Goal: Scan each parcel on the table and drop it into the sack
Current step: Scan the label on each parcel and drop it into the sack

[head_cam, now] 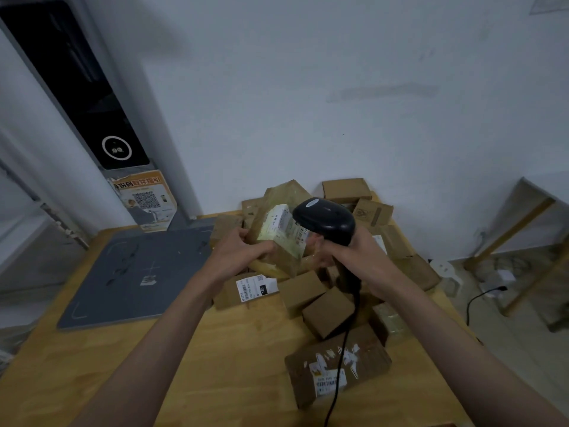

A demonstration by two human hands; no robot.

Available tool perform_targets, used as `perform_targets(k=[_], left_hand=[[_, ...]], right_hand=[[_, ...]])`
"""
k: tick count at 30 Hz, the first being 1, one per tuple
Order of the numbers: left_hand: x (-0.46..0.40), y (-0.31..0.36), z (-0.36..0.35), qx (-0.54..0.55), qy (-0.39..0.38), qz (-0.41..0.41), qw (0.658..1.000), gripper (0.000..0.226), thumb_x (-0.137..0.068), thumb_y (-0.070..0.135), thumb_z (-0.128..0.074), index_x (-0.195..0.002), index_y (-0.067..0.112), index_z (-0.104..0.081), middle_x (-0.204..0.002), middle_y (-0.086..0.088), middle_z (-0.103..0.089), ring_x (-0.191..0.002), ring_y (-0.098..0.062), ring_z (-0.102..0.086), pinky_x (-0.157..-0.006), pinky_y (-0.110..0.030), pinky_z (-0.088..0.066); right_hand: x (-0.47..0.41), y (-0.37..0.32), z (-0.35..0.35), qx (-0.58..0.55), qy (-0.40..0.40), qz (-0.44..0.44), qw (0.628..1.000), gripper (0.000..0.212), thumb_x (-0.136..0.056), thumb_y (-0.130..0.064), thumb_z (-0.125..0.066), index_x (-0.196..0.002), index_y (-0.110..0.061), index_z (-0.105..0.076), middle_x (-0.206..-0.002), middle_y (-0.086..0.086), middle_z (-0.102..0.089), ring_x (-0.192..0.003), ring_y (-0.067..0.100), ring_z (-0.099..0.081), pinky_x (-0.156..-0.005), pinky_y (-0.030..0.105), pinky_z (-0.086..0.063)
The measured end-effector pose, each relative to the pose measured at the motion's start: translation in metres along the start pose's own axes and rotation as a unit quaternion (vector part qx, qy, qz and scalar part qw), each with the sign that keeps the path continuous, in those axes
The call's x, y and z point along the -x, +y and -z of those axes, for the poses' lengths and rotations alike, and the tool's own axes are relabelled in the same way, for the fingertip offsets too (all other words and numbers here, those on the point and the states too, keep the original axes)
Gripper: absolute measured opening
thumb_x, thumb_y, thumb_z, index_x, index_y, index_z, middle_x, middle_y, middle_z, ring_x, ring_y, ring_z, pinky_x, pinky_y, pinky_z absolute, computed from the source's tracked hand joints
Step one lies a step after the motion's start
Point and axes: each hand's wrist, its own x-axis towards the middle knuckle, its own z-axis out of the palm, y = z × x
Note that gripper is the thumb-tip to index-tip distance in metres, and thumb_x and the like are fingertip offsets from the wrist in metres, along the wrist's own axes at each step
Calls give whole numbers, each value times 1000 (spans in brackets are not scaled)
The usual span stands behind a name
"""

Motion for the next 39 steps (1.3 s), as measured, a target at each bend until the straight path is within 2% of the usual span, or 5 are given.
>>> perform_targets(k=[5,11,22,28,39], left_hand=[[-4,3,4,15,-6,-12,1000,22,-82,32,-75,-98,28,-61,-97,5,-71,-84,-6,-67,-70,-22,-49],[-9,-1,10,15,-5,-2,1000,25,-81,33,-75,-103,25,-66,-100,0,-72,-88,-10,-67,-82,-30,-51],[-15,-11,23,11,5,-1,1000,22,-82,25,-75,-94,30,-57,-98,9,-68,-83,-3,-65,-69,-19,-46],[-19,-18,31,11,-4,17,1000,51,-81,30,-77,-124,21,-50,-114,4,-64,-98,-9,-65,-70,-20,-47],[-22,-22,34,3,-10,31,999,82,-58,48,-78,-129,21,-48,-117,5,-62,-101,-11,-63,-68,-20,-46]], right_hand=[[1,14,24,116,36,1,993,5,-93,-9,-67,-94,-13,-70,-67,0,-72,-65,10,-70,-64,21,-56],[-5,27,26,225,2,-4,974,14,-91,-14,-70,-87,-24,-61,-59,-8,-68,-59,2,-67,-62,17,-50],[-15,23,7,255,-52,2,966,33,-87,1,-69,-87,-28,-54,-71,-8,-63,-56,-8,-62,-54,8,-46],[-23,28,1,250,-58,7,966,33,-86,-1,-71,-102,-24,-56,-80,-10,-63,-64,-11,-62,-57,8,-46],[-28,36,-4,287,-59,14,956,40,-85,-5,-74,-114,-25,-55,-87,-18,-57,-77,-6,-57,-65,9,-43]])
